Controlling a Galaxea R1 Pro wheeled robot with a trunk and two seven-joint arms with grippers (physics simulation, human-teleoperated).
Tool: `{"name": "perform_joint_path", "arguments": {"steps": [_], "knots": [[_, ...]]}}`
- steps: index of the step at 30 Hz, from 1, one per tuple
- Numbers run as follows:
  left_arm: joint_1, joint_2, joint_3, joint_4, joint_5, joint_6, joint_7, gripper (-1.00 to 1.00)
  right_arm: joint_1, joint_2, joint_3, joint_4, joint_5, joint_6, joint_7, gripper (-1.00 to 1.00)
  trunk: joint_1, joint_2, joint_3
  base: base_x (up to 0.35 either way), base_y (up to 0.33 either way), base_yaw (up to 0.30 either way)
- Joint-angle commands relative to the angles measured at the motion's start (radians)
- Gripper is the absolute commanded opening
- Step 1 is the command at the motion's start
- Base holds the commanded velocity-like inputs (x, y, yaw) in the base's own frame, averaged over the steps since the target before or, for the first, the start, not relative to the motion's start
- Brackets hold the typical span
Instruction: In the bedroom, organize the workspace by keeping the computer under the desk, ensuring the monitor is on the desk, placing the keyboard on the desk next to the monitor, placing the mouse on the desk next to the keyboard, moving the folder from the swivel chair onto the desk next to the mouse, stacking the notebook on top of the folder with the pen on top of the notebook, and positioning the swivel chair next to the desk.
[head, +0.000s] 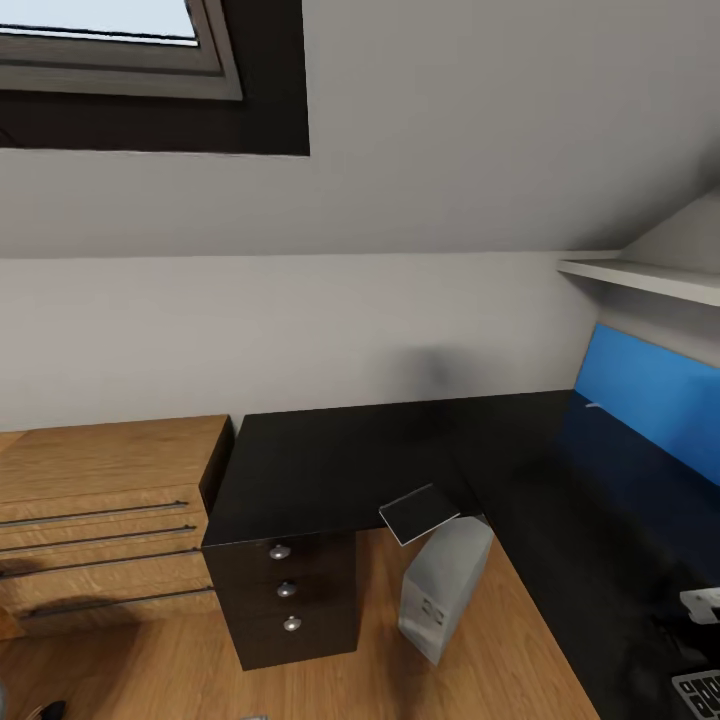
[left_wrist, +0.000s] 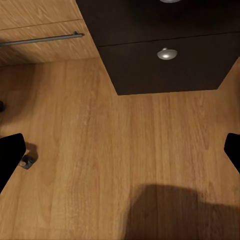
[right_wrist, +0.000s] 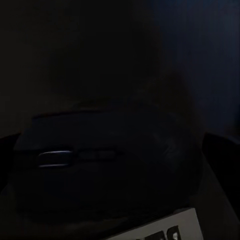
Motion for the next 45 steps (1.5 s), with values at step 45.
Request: {"name": "perform_joint_path", "arguments": {"steps": [45], "knots": [[-0.001,-0.005,-0.014,-0.011,0.007,0.002,0.009,1.00,-0.001,0.002,-0.009,0.077,0.161,-0.150,0.014,-1.00,0.046,-0.085,-0.039,0.000,0.000,0.000]]}}
